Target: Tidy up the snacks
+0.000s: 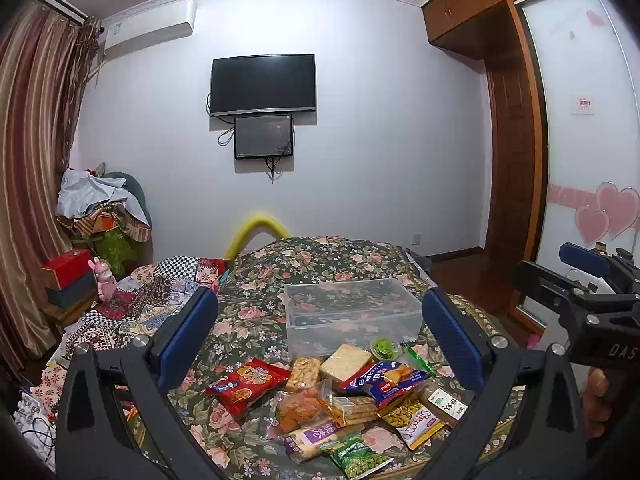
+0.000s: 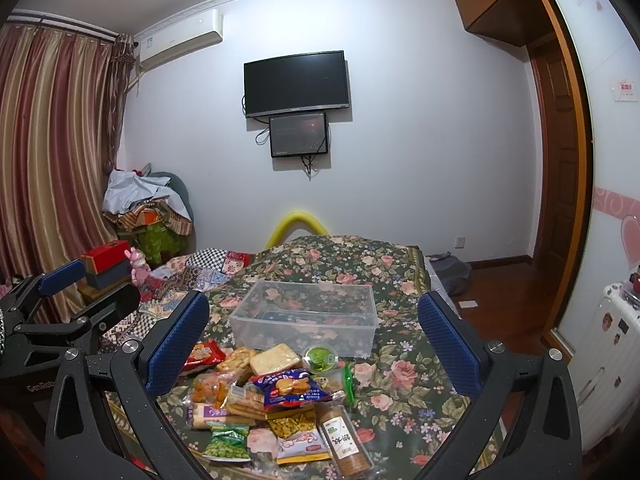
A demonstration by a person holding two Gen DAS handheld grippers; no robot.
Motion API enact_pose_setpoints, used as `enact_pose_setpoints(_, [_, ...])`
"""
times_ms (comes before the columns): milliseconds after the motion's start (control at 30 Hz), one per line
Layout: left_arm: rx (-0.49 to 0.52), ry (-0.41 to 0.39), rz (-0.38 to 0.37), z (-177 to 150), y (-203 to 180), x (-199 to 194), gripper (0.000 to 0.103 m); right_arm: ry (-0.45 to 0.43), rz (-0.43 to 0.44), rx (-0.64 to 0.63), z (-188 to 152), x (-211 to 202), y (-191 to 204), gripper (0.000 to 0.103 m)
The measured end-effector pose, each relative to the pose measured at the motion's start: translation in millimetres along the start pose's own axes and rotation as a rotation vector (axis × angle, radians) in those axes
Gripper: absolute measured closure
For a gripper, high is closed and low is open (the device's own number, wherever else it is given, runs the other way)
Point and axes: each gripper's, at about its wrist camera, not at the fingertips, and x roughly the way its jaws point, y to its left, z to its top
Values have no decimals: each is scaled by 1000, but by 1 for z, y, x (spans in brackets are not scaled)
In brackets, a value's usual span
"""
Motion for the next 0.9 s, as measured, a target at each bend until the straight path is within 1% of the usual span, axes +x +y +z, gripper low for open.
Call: enact_pose_setpoints(900, [-11,14,-10,0,2,4,0,11,-2,-4,-4,1,-2,0])
